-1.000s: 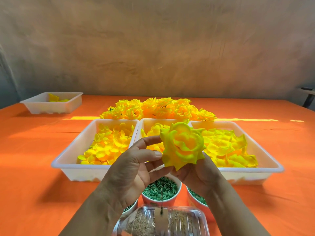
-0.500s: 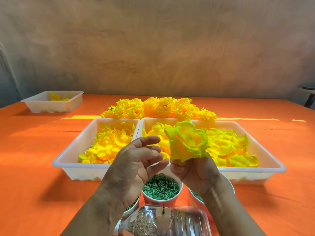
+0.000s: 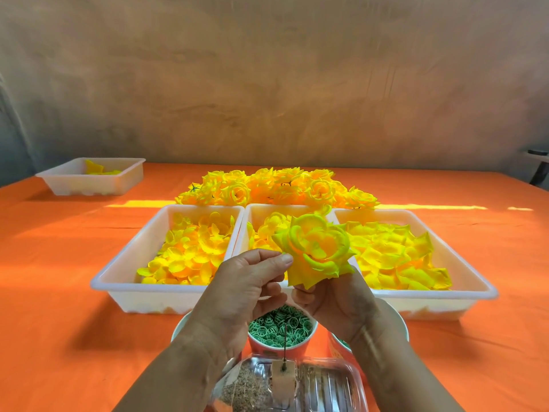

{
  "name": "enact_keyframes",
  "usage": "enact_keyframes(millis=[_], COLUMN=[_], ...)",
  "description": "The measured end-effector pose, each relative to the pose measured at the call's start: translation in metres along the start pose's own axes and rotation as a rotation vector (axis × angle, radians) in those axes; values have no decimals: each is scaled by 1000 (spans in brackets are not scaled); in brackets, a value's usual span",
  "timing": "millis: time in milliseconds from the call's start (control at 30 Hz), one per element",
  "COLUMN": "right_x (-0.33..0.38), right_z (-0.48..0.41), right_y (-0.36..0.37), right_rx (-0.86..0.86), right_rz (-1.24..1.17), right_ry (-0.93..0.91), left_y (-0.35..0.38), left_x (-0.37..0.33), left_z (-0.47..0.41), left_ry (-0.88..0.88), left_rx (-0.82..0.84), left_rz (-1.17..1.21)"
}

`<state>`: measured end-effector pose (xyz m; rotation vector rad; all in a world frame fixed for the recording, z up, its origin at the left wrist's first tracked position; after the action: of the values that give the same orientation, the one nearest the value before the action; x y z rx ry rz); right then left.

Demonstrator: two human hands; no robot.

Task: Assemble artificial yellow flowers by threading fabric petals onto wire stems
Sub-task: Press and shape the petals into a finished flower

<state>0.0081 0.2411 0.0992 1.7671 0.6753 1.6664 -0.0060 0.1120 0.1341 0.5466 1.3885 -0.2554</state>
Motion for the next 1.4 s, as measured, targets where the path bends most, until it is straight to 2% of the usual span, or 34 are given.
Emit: enact_keyframes(millis=[200, 433, 567, 633, 1000, 1233, 1400], right_x=[-4, 4, 3, 1, -5, -7, -5], right_z=[0, 7, 7, 7, 4, 5, 5], right_y=[-10, -3, -4, -3, -9, -8, -10], right_rx=[-72, -28, -24, -13, -34, -32, -20], right_rz=[-31, 22, 149, 187, 116, 213, 182], right_ry=[15, -55, -45, -39, -27, -15, -14], left_y=[-1, -8, -3, -2, -6, -7, -10], left_x=[1, 1, -5, -5, -12, -24, -25], left_z=[1, 1, 2, 1, 3, 3, 9], left_ry=[-41, -60, -8, 30, 174, 349, 401], left_rx=[6, -55, -26, -71, -128, -251, -274], left_rz=[41, 109, -67, -152, -217, -618, -592])
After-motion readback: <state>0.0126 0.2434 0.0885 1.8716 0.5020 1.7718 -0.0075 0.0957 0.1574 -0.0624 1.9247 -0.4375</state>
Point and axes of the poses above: each hand's wrist, its own z-axis away from the middle knuckle, its own y-axis out of the palm, x = y × z, the point moved 6 cm from there along -z, towards the middle knuckle, and after that the axes turned 4 degrees about -z, right-handed, at the moved point
